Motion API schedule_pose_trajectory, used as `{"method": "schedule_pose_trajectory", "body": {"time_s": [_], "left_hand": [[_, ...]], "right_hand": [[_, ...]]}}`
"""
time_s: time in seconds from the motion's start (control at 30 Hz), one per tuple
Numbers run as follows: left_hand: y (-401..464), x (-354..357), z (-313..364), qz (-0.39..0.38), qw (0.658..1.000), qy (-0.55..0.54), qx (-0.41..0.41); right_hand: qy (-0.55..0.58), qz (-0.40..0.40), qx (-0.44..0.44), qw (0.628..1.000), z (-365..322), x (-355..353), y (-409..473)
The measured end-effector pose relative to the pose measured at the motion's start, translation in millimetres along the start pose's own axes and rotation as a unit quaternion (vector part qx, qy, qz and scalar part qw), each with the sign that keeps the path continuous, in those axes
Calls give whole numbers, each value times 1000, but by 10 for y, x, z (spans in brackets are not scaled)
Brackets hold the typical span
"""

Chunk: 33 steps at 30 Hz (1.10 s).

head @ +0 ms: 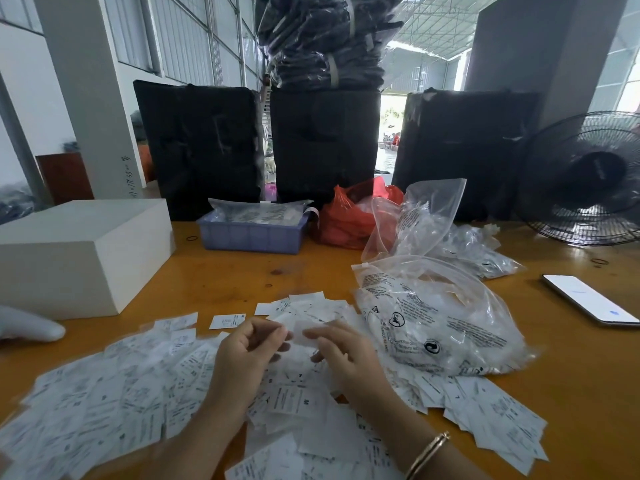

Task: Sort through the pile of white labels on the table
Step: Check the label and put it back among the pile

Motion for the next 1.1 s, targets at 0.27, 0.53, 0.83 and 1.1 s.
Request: {"method": "schedule_pose_trajectory", "body": {"time_s": [0.27, 0.53, 0.83, 1.1], "left_hand": [[2, 20, -27, -22, 995, -76, -59], [-83, 103, -56, -125, 986, -33, -103], [-25, 57, -117, -56, 993, -19, -98], [6, 50, -174, -44, 982, -85, -165]], "right_hand": [[-36, -10, 9, 999, 48, 38, 39], [-7, 16, 38, 999, 55, -7, 49], [43, 53, 43, 997, 59, -78, 42], [157, 125, 35, 979, 93, -195, 80]]}}
Point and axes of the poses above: each hand's wrist, its own y-axis towards the middle knuckle, its own x-axis out of the palm, z = x × y, the point moved 6 cm from there along y, towards the middle knuckle, and after that the axes turned 14 degrees about z, right-handed, at the moved point
